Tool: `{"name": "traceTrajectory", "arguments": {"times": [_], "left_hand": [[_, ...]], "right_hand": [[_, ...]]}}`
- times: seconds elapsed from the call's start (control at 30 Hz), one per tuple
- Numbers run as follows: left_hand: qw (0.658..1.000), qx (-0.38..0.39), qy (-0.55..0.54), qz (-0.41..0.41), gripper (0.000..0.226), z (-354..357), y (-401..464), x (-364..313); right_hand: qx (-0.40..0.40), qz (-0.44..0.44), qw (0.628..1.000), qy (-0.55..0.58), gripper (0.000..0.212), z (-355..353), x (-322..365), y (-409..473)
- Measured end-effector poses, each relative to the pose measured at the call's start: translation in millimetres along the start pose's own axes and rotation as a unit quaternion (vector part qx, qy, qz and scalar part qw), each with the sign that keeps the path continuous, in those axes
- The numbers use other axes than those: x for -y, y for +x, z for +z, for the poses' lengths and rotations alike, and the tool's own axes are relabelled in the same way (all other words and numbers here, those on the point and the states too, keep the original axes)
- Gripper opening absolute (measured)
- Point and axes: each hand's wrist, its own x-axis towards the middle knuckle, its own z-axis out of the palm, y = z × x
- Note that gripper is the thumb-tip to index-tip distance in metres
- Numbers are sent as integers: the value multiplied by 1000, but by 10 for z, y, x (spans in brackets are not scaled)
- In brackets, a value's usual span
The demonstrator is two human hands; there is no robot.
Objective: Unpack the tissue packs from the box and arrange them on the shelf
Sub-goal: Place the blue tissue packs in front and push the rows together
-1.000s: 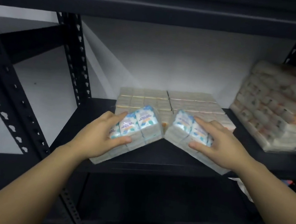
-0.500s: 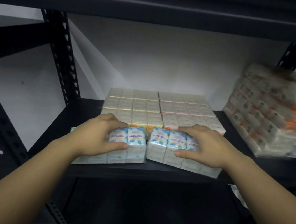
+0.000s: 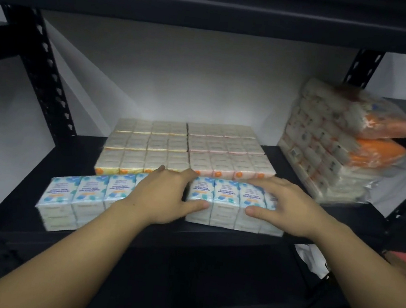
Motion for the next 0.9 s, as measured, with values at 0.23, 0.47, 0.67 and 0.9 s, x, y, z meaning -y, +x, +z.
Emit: {"name": "traceTrajectory", "arguments": {"times": [0.23,0.47,0.67,0.9], "left_hand": [[996,-13,-70,-57,69,71,80,-170],[962,-93,-238,-95,43,54,79,-295],[931,-125,-325,-108,29,196,-54,-322],[914,37,-362,-181,61,232,7,-339]], "right_hand": [[-137,156,971,119,73,134,-254,-247],[-214,161,933,240,65,152,-276,-289],[-222,162,918,285,84,295,-379,-402],[-154,192,926,287,57,242,-344,-414]]}}
